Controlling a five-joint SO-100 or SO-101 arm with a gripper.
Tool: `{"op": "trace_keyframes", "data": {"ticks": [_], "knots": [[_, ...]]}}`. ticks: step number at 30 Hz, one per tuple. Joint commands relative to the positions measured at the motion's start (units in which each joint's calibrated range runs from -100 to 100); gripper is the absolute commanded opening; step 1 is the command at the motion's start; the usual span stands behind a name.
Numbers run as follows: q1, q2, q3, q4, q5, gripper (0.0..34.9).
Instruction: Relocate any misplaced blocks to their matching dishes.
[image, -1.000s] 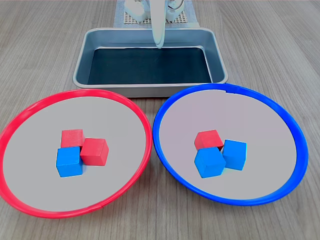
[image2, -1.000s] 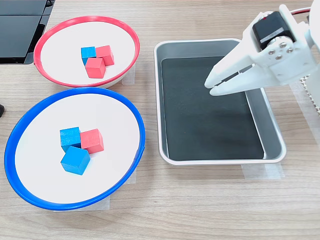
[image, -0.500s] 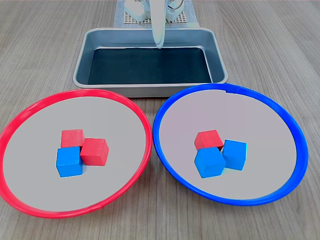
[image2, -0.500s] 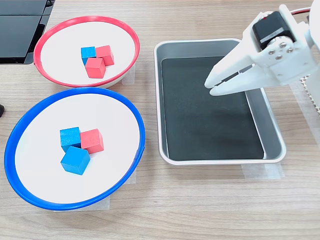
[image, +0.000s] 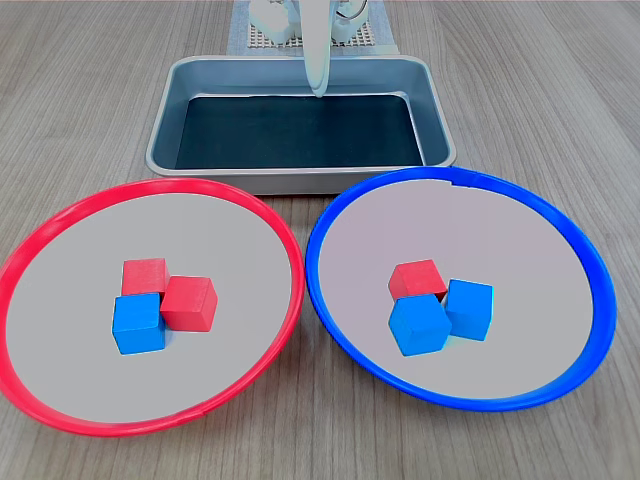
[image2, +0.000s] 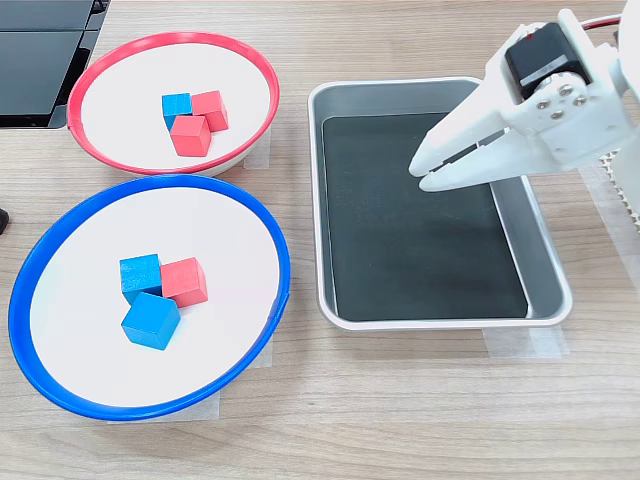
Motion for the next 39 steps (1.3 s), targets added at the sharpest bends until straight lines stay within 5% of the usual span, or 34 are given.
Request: {"op": "trace_keyframes", "data": {"ticks": [1, 39], "knots": [[-0.22, -0.34, -0.18, -0.68, 0.39, 0.4], [0.63, 76.67, -74.65, 5.51, 27.99, 0.2]]}}
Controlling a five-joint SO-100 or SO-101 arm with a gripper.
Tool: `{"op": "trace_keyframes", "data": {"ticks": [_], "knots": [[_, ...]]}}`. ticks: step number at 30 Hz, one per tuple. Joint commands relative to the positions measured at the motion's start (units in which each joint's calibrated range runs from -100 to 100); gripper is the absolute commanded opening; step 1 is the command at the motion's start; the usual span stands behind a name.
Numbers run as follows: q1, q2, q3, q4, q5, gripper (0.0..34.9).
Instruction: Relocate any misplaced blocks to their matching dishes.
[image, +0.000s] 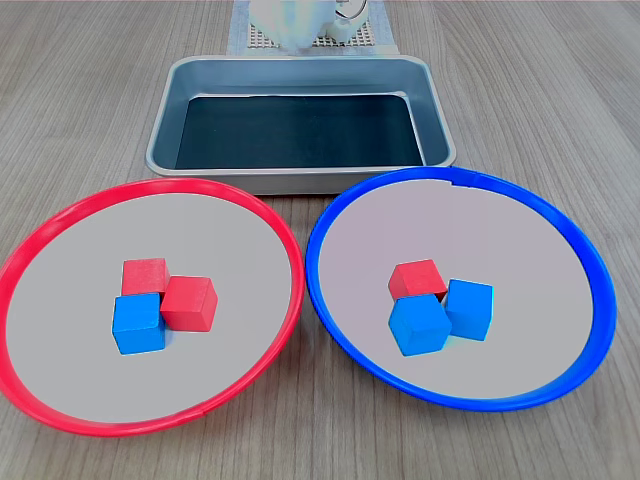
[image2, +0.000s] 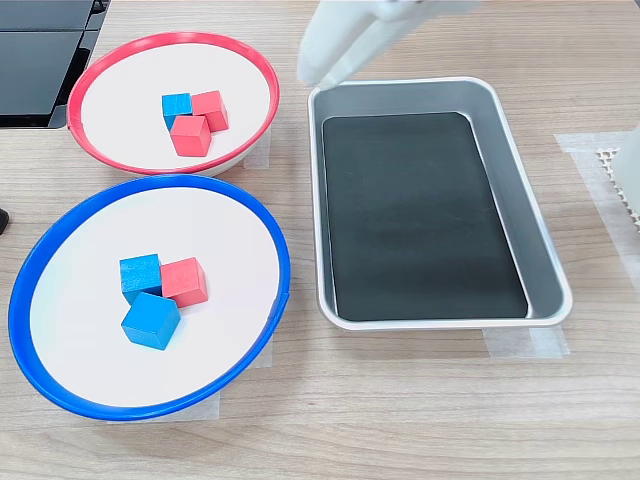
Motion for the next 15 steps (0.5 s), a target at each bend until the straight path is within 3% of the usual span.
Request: {"op": "trace_keyframes", "data": {"ticks": [1, 15], "knots": [[-0.53, 5.40, -8.05, -0.36, 3.91, 0.2], [-2.42, 29.97, -29.17, -5.23, 23.15, 0.4]]}}
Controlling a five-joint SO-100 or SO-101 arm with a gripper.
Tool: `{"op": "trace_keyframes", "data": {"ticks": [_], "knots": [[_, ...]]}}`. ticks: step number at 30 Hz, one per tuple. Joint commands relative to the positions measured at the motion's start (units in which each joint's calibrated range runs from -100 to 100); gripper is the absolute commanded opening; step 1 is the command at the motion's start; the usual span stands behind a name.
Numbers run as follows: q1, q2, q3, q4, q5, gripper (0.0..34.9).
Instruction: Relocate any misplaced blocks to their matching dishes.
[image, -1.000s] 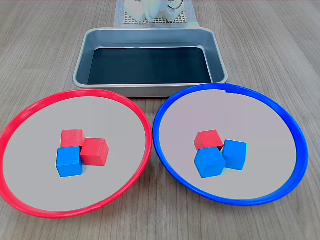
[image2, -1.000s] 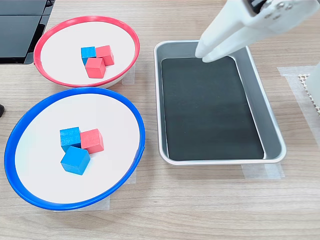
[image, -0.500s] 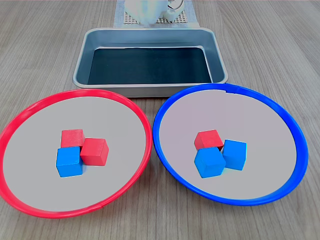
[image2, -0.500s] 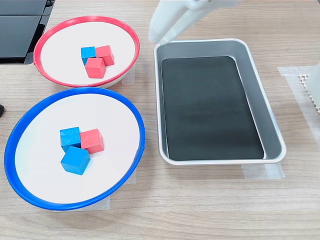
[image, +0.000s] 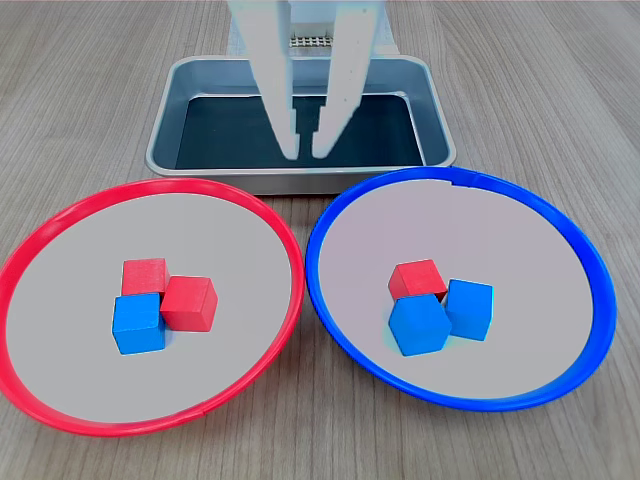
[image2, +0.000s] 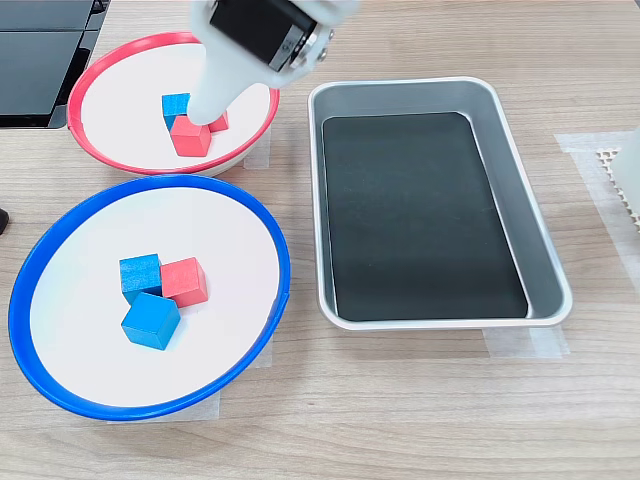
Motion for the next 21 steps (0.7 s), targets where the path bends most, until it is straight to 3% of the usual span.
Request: {"op": "trace_keyframes", "data": {"ticks": [1, 2, 4, 9, 13, 21], "knots": [[-1.10, 4.65, -7.75, -0.50, 4.44, 1.3], [-1.48, 6.18, -9.21, -0.17, 5.32, 2.2], [-2.32, 9.94, -12.76, 0.74, 6.94, 7.4], [-3.92, 15.14, -17.50, 3.38, 9.62, 14.5], [-4.87, 16.67, -18.50, 5.03, 10.31, 17.3], [-6.47, 18.38, -18.41, 8.08, 10.94, 19.2]]}}
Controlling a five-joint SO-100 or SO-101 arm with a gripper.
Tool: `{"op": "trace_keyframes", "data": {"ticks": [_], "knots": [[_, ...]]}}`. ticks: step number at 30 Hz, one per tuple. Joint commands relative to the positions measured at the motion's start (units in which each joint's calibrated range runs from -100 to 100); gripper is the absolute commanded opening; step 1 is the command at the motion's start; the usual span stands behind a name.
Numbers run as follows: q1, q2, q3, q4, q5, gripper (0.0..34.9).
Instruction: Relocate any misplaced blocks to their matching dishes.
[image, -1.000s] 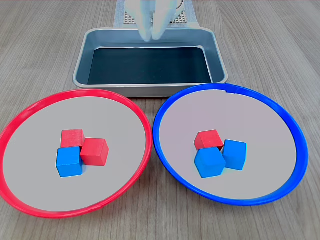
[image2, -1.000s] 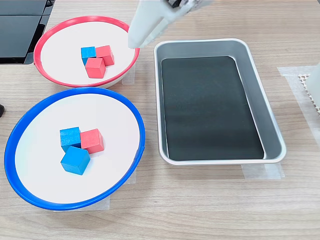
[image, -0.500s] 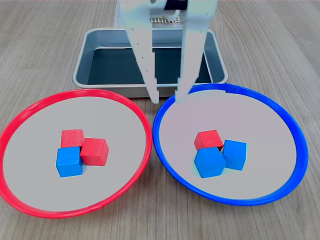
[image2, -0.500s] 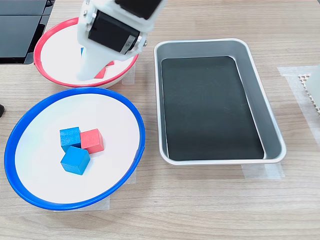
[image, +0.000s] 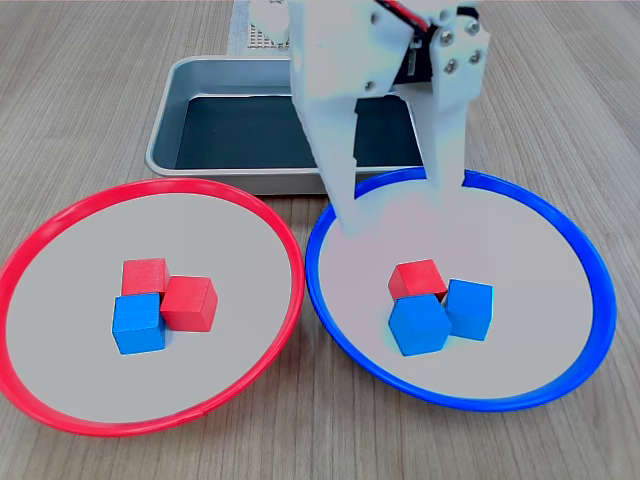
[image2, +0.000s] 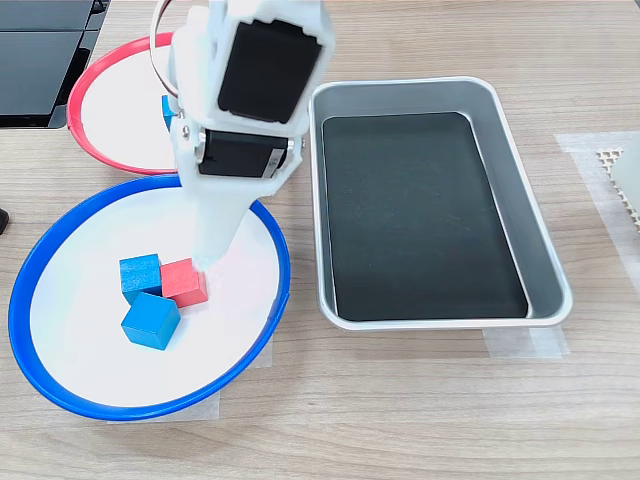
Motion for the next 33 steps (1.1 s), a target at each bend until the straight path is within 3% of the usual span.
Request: {"op": "trace_keyframes", "data": {"ticks": [1, 33], "knots": [[-1.34, 0.14, -2.34, 1.24, 0.20, 19.3], [-1.63, 14.29, -17.00, 3.22, -0.34, 22.7]]}}
